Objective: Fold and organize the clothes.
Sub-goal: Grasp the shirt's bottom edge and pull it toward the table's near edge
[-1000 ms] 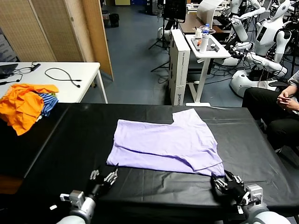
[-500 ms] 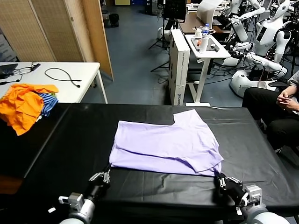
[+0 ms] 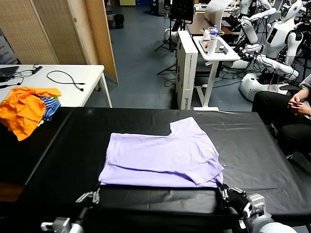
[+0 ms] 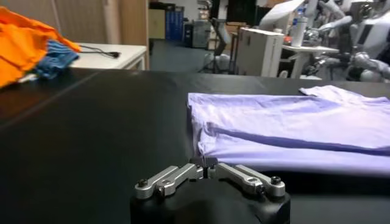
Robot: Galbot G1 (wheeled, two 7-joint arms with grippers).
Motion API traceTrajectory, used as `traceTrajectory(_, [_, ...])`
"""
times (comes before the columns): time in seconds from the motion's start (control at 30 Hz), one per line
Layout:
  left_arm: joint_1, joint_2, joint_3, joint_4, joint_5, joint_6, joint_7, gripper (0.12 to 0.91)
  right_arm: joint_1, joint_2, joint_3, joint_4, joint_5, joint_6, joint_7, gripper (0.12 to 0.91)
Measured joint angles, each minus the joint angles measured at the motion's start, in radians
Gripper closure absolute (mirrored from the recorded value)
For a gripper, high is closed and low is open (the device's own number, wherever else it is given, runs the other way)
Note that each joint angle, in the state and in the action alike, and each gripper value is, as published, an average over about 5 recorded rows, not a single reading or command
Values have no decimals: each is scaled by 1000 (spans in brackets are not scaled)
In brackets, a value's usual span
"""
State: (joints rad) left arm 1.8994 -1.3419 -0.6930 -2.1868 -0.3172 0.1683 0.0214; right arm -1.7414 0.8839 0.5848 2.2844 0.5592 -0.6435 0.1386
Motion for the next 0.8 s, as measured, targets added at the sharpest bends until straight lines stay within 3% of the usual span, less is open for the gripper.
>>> traceTrajectory(0.17, [16,-16,-1,-11,4,30,-9,879,-36,4,26,37,11,-38,4,400])
traceTrajectory(0.23, [18,-18,0,-13,7,46,-16,832,-56,10,39,60,21,-49,14,270])
traceTrajectory(0.33, [19,-17,-1,-18,7,75,-35,672,-96,21,63,101,38,-57,24,150])
traceTrajectory(0.47, [23,-13,-21,-36,-5,124,-65,426,-127,32,104,154,83,-46,21,121])
traceTrajectory(0.6, [-1,-3,-70,-68,-57,209,-90,195,-87,21,128,173,146,-20,5,119])
traceTrajectory(0.7, [-37,19,-110,-92,-96,266,-94,133,-6,-5,122,154,197,-14,7,118])
traceTrajectory(0.8, [-90,54,-124,-103,-116,309,-99,125,100,-36,103,117,244,-24,11,118])
